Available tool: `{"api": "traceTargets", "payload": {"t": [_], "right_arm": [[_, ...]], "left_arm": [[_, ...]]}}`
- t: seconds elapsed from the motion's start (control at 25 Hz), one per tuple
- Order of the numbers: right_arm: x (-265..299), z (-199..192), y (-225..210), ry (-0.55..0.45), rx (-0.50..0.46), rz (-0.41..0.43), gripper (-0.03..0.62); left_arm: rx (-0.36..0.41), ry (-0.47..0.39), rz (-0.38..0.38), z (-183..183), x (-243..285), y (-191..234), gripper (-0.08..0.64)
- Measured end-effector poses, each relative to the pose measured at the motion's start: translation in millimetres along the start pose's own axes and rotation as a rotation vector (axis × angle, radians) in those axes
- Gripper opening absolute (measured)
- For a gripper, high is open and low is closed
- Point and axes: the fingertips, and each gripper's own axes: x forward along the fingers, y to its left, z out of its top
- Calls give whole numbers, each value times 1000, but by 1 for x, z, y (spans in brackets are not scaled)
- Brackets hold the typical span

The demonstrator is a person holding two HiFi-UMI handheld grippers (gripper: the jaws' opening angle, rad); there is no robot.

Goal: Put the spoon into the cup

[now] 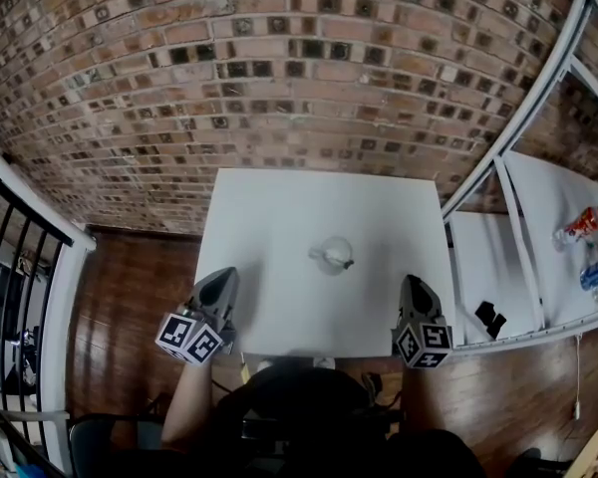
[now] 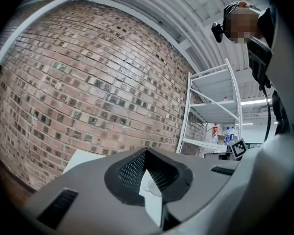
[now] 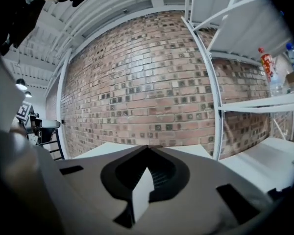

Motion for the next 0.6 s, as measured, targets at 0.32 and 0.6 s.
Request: {"api": "traceTargets", "payload": {"t": [0.32, 0.6], "right_arm": [[9, -27, 41, 69, -12, 126, 2], [21, -24, 53, 81, -60, 184, 2]], "left_arm": [[9, 16, 17, -8, -9, -5, 4], [47, -10, 59, -2, -16, -4, 3]]}}
